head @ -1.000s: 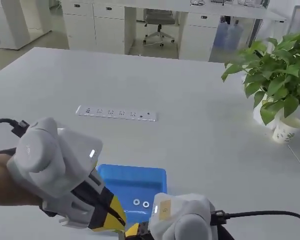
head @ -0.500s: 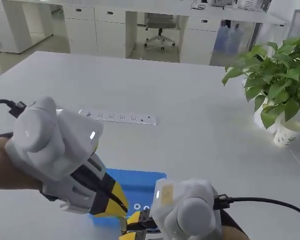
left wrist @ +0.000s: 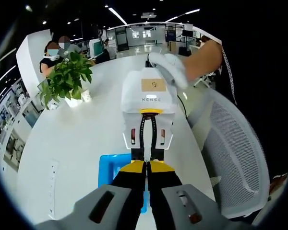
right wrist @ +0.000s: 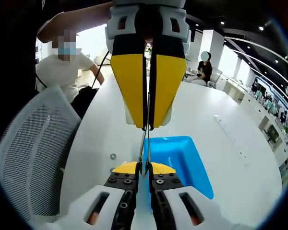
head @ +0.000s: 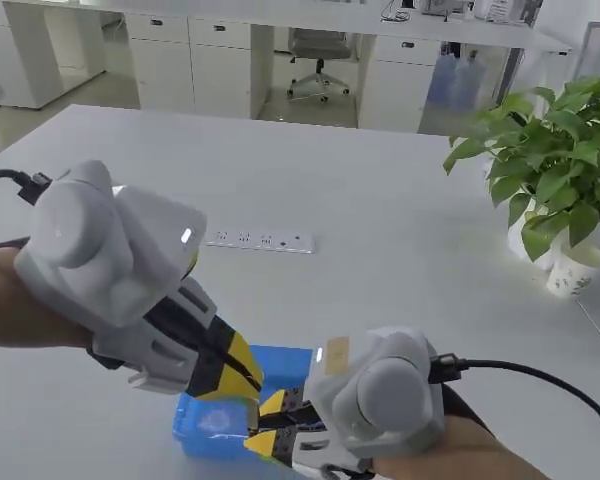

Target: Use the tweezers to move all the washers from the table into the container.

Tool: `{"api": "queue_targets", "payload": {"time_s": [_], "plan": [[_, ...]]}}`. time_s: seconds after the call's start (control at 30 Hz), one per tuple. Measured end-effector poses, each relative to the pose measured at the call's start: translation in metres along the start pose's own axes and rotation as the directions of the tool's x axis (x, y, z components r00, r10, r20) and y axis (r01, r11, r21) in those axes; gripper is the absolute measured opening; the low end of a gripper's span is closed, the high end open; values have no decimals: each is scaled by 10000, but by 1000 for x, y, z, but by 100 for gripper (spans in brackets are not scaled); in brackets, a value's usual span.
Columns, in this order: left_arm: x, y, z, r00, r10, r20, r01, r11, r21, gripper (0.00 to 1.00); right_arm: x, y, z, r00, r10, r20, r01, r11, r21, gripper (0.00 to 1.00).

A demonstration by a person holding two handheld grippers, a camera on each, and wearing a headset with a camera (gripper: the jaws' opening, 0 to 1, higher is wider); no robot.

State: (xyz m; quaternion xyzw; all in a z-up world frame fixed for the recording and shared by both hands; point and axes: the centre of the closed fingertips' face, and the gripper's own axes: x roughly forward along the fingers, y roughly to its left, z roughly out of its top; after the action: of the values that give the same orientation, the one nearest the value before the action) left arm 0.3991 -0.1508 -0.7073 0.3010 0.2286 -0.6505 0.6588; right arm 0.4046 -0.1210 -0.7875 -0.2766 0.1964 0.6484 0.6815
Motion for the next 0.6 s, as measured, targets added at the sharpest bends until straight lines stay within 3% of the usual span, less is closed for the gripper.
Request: {"api": "queue_targets", "payload": {"time_s": [0.6], "plan": [[16, 30, -11, 9999, 126, 21, -126, 9999, 15, 4, 7, -29, -20, 9998, -75, -180, 79, 9996, 263, 9]]}}
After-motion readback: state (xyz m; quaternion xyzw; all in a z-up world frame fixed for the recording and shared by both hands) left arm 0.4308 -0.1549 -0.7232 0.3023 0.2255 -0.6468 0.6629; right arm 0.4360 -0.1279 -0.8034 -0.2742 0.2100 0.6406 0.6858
